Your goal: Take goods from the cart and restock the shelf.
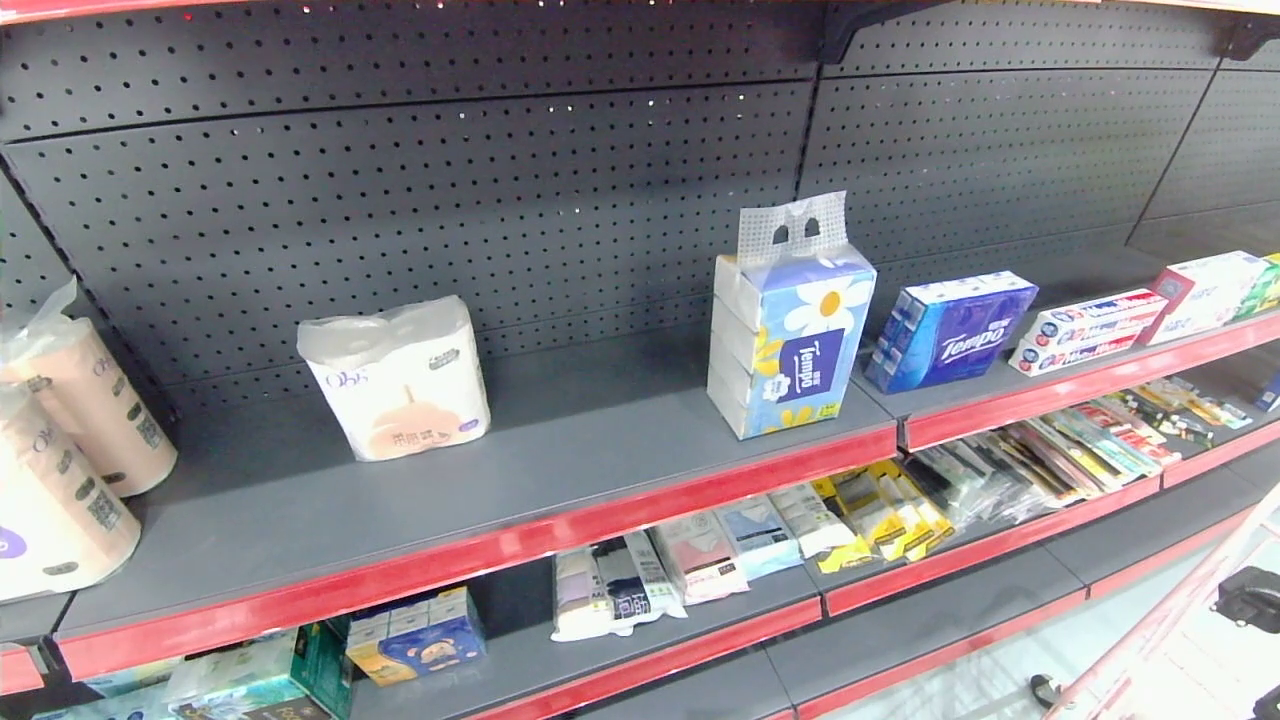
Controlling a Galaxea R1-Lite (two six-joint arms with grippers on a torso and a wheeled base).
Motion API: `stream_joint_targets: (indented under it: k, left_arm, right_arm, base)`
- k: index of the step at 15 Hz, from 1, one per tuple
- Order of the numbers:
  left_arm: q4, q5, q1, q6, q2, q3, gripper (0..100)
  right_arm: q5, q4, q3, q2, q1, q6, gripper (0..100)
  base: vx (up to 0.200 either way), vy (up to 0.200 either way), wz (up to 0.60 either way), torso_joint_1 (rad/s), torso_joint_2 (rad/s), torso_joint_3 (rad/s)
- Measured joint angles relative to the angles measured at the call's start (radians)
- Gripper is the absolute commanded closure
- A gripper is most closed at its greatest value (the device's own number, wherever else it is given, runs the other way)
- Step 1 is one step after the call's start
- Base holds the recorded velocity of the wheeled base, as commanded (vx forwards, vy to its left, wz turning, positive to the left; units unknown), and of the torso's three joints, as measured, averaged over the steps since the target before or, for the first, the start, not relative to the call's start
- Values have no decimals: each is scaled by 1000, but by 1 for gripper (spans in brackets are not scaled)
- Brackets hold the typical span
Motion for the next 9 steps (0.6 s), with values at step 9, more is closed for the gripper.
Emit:
stream_joint_targets:
  k: [9]
  left_arm:
    - [0, 0, 0, 0, 0, 0, 0]
  right_arm:
    - [-2, -41, -64, 70, -49, -147, 0]
  base:
    - [0, 0, 0, -148, 333, 177]
